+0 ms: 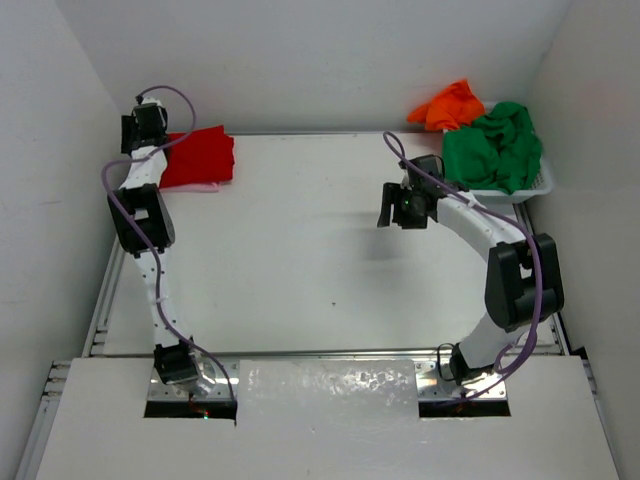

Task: Fold and stack the t-shirts
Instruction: Put the neatly folded tshirt into the corner of the board with the left arm

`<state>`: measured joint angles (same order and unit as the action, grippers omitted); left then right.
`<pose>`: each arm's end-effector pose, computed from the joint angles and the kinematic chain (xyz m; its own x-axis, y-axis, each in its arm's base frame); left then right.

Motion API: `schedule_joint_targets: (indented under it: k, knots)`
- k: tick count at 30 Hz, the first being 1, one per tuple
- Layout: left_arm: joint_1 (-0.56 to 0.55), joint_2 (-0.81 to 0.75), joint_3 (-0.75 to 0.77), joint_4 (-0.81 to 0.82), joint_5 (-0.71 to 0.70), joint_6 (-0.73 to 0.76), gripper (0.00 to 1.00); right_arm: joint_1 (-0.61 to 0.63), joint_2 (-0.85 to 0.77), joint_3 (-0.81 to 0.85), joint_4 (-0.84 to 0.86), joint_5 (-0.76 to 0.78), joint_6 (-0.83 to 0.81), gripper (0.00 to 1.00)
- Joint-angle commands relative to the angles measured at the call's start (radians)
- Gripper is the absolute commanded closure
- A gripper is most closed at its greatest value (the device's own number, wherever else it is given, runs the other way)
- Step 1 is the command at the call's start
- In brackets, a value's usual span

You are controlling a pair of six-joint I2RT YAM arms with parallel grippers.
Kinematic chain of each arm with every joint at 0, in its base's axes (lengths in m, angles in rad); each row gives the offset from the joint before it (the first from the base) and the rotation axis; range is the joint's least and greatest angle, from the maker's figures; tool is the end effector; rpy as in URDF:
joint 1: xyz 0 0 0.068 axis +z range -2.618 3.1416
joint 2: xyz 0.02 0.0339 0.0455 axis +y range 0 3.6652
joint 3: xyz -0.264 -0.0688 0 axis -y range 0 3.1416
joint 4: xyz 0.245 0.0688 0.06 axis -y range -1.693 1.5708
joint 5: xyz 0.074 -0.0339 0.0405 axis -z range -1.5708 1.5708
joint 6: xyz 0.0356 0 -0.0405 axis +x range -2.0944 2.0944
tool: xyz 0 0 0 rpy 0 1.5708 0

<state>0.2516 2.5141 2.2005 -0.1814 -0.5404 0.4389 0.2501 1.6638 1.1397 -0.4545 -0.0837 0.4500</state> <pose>0.5545 0.1614 0.2003 -0.6935 0.1980 -0.6927 -0.3947 0.7000 0.5952 0.3362 0.0890 0.2149 -0.8508 0.2300 -0.4724 0.0869 0.9483 0.3053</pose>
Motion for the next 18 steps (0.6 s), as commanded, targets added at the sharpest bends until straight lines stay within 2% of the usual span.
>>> schedule_joint_targets:
  k: [1, 7, 10, 18]
  knots:
    - [0.029, -0.018, 0.014, 0.073, -0.081, 0.012, 0.46, -0.003, -0.003, 0.060, -0.016, -0.007, -0.017, 0.34]
    - [0.057, 0.084, 0.096, 0.050, -0.118, 0.027, 0.46, -0.003, -0.002, 0.095, -0.044, 0.009, -0.020, 0.34]
    - [0.061, 0.094, 0.074, 0.083, -0.142, 0.023, 0.47, -0.003, -0.009, 0.095, -0.046, 0.012, -0.016, 0.34]
    - [0.064, -0.106, 0.099, 0.085, -0.144, -0.120, 0.49, -0.003, -0.021, 0.071, -0.053, 0.018, -0.017, 0.34]
